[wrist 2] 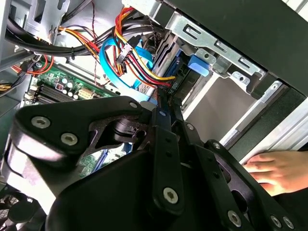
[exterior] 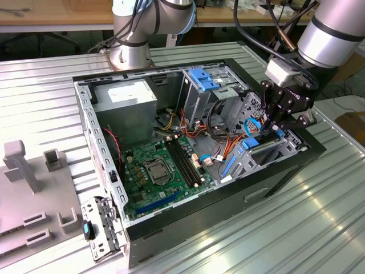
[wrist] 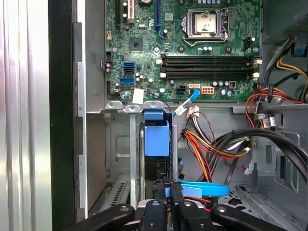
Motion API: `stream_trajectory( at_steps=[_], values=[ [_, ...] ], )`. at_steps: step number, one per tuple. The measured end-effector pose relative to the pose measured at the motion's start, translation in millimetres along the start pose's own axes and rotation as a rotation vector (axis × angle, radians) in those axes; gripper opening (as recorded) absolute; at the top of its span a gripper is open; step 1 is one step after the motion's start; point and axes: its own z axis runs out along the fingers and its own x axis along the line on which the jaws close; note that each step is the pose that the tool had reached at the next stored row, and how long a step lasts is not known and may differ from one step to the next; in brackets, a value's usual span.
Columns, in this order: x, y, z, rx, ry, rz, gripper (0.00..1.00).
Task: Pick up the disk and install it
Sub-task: 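Insert the second disk wire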
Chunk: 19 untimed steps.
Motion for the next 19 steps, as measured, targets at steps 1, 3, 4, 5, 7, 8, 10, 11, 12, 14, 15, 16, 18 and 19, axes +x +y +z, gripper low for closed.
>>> stream_trajectory(
  at_steps=[1, 3, 4, 5, 7, 8, 10, 11, 12, 14, 15, 16, 18, 19],
  values=[
    [0.0, 0.0, 0.1, 0.0, 0.0, -0.001, 0.16],
    [0.0, 0.0, 0.5, 0.0, -0.0002, -0.001, 0.16],
    [0.0, 0.0, 0.9, 0.0, 0.0, -0.002, 0.16],
    [0.0, 0.0, 1.4, 0.0, 0.0001, -0.003, 0.16],
    [0.0, 0.1, 2.8, 0.0001, 0.0001, -0.004, 0.16],
    [-0.1, 0.1, 3.2, 0.0, 0.0001, -0.004, 0.16],
    [-0.1, 0.1, 3.9, 0.0, 0.0003, -0.004, 0.16],
    [-0.1, 0.1, 4.2, 0.0, 0.0002, -0.005, 0.16],
    [-0.1, 0.1, 4.9, 0.0001, 0.0001, -0.005, 0.16],
    [-0.1, 0.1, 5.6, 0.0001, 0.0002, -0.005, 0.16],
    [-0.1, 0.2, 6.3, 0.0, 0.0004, -0.005, 0.16],
    [-0.1, 0.2, 6.8, 0.0, 0.0003, -0.005, 0.16],
    [-0.1, 0.2, 8.1, 0.0001, -0.0003, -0.006, 0.16],
    [-0.1, 0.2, 8.5, 0.0001, -0.0002, -0.006, 0.16]
  ],
)
